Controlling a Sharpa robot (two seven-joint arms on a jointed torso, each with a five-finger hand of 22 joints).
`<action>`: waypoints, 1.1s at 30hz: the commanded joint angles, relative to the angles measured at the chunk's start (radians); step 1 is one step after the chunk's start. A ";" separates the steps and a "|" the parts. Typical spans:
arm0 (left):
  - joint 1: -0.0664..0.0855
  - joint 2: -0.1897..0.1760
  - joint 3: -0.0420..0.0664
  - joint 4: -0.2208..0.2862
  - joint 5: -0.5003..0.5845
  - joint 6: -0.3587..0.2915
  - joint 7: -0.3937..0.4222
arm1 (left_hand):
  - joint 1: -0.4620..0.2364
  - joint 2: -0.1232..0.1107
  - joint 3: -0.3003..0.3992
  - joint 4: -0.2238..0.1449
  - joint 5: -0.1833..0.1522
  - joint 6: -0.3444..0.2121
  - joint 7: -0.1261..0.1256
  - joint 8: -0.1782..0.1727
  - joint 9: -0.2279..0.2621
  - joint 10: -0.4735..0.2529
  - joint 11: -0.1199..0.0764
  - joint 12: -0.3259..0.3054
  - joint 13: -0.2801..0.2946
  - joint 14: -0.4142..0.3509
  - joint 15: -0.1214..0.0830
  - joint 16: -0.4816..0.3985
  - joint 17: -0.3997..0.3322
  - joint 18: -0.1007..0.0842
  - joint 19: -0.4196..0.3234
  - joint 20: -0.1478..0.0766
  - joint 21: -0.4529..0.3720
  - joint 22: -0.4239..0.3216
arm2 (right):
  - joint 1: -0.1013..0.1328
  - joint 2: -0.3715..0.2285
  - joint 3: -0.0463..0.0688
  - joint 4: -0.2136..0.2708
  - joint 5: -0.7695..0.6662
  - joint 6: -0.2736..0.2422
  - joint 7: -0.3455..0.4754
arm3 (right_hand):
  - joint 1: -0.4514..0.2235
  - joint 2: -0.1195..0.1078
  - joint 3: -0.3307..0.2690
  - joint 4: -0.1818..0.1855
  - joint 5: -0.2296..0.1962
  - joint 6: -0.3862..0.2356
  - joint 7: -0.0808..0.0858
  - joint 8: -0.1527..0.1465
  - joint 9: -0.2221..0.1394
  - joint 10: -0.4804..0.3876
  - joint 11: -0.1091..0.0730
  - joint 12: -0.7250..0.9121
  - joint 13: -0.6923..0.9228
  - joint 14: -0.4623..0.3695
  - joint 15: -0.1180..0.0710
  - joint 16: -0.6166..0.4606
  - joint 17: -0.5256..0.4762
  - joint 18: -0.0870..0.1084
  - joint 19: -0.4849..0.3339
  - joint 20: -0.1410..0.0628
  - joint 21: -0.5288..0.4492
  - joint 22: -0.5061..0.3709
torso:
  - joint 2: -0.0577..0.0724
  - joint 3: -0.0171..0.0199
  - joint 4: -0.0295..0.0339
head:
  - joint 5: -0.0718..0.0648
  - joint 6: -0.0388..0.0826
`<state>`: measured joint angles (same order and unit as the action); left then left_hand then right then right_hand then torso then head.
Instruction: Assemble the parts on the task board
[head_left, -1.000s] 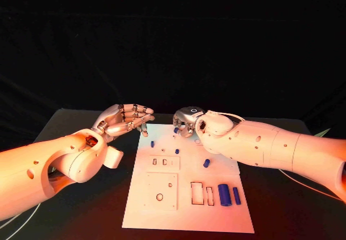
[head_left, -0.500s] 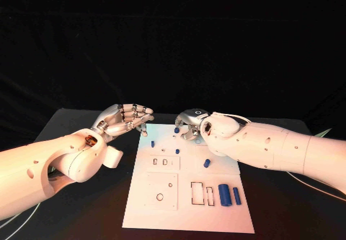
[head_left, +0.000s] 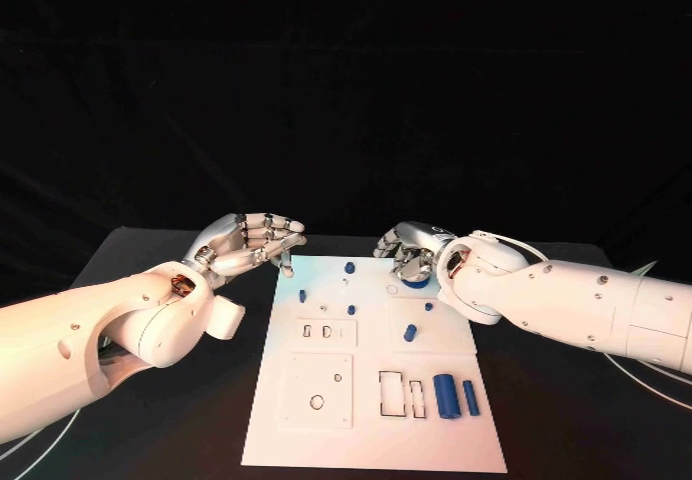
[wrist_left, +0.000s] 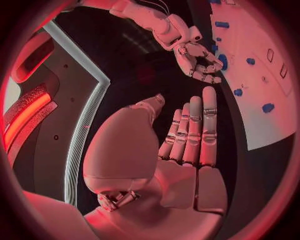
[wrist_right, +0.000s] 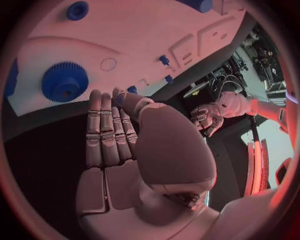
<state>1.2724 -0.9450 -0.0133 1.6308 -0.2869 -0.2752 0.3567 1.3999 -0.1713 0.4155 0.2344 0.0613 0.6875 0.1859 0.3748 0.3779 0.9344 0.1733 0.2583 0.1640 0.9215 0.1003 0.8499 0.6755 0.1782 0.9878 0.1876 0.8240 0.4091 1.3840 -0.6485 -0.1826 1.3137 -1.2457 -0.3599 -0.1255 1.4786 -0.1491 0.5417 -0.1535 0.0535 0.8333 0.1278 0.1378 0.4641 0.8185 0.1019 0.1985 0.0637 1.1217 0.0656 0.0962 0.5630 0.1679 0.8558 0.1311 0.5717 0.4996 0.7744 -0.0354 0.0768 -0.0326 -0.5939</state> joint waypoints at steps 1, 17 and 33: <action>0.001 0.003 0.001 -0.003 0.005 0.012 0.005 | -0.002 0.006 0.004 -0.003 -0.003 -0.007 0.060 -0.004 0.001 -0.006 0.002 -0.005 -0.002 -0.007 0.001 -0.005 -0.002 0.005 -0.009 0.000 0.006 0.002 | 0.001 -0.015 0.000 0.010 0.191 -0.043 0.091 | -0.001 0.015 0.023 -0.013 -0.007 0.012 0.004 -0.008 -0.006 0.022 0.004 -0.012 -0.001 0.016 0.009 -0.018 -0.035 -0.014 -0.039 0.014 -0.054 -0.031 | -0.005 0.0057 -0.0062 | 0.001 0.002; 0.001 0.003 -0.002 -0.017 0.005 0.028 -0.004 | 0.000 0.007 0.006 -0.005 -0.003 -0.008 0.060 -0.004 0.001 -0.008 0.002 -0.006 -0.002 -0.008 0.002 -0.006 -0.002 0.005 -0.011 0.000 0.007 0.003 | 0.016 -0.114 0.004 0.064 0.208 -0.088 0.098 | -0.174 -0.042 -0.010 0.021 0.065 0.207 -0.010 0.082 0.014 0.460 -0.068 0.110 0.121 0.411 -0.108 0.886 0.568 -0.091 0.567 -0.067 0.719 0.703 | -0.010 0.0121 -0.0143 | -0.009 0.002; 0.000 0.009 -0.004 -0.021 0.005 0.047 -0.015 | 0.001 0.008 0.006 -0.006 -0.003 -0.008 0.061 -0.004 0.001 -0.008 0.002 -0.006 -0.002 -0.009 0.002 -0.007 -0.002 0.005 -0.011 0.001 0.008 0.003 | 0.020 -0.132 0.003 0.056 -0.271 0.041 -0.049 | -0.267 -0.096 -0.171 0.134 0.056 0.017 -0.012 0.002 0.051 0.188 -0.053 0.250 0.331 0.387 -0.095 1.071 0.675 -0.099 0.572 -0.055 0.781 0.789 | -0.010 0.0137 -0.0183 | -0.015 0.002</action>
<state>1.2720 -0.9383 -0.0178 1.6083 -0.2864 -0.2534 0.3429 1.3999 -0.1713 0.4183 0.2316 0.0613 0.6876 0.1859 0.3749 0.3776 0.9310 0.1768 0.2583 0.1633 0.9181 0.1038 0.8499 0.6747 0.1781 0.9806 0.1875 0.8276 0.4109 1.4051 -0.7808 -0.1790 1.3693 -1.3747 -0.3847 -0.1150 1.2115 -0.2565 0.3923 -0.0238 0.1136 0.8616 0.1152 0.1445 0.5127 1.0184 0.0493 0.4288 0.3789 1.4628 -0.0285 1.1639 1.2400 0.0842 1.4340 0.0790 1.3565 1.2883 0.7636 -0.0209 0.0593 -0.0485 -0.5922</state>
